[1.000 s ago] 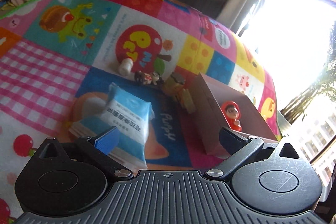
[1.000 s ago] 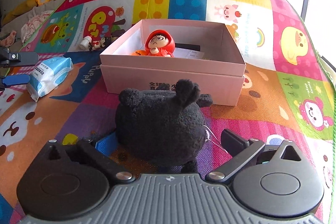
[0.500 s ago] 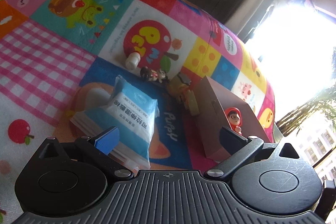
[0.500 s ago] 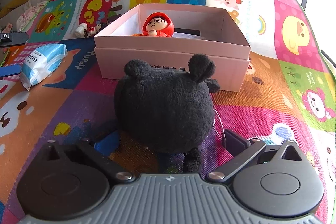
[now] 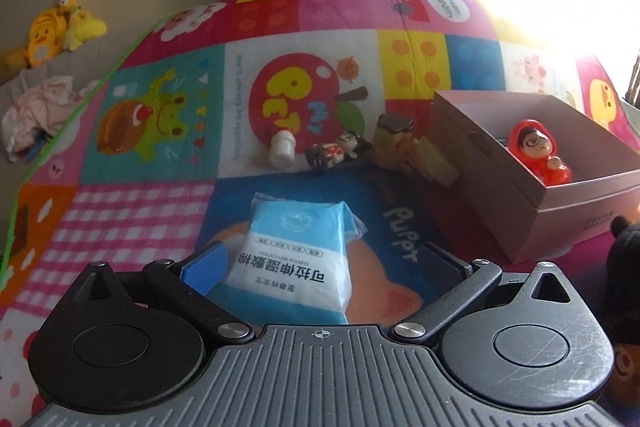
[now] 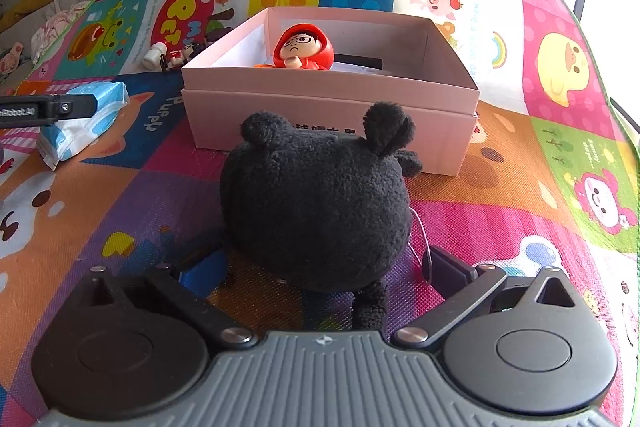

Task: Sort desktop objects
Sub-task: 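Move the left tool onto the blue-white wet cotton pack while the right tool holds the plush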

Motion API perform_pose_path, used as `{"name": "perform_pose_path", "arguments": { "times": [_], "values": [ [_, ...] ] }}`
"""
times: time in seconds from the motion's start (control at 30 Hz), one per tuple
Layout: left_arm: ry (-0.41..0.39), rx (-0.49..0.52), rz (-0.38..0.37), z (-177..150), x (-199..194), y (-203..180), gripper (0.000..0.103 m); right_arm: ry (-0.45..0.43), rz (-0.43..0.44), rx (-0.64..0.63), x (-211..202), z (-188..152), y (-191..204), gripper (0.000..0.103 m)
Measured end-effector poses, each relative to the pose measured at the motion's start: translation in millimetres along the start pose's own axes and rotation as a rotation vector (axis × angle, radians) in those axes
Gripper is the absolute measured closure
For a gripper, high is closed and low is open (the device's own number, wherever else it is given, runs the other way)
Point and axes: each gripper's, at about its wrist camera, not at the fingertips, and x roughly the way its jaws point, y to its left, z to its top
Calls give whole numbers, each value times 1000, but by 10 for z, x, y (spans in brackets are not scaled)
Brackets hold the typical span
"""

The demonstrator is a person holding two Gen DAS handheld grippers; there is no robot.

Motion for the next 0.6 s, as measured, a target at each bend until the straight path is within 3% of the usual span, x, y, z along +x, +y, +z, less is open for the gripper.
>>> {"name": "perform_pose_path", "arguments": {
  "times": [0.23,0.27,0.3,0.33,0.47,0.6],
  "values": [
    [6,-2,30,5,119,95,3,-6,3,-5,-2,4,7,0],
    [10,2,31,-1,129,105,8,-11,2,-10,-14,7,8,0],
    [21,5,28,-6,142,109,27,-21,1,-15,-38,8,11,0],
    [35,7,25,-12,156,114,36,-34,1,-22,-71,11,10,0],
    [20,-18,-11,-39,77,124,36,-95,-5,-52,-246,47,-23,0],
    [0,-31,-100,-65,-68,39,36,-130,-31,-66,-350,101,-51,0]
  ]
}}
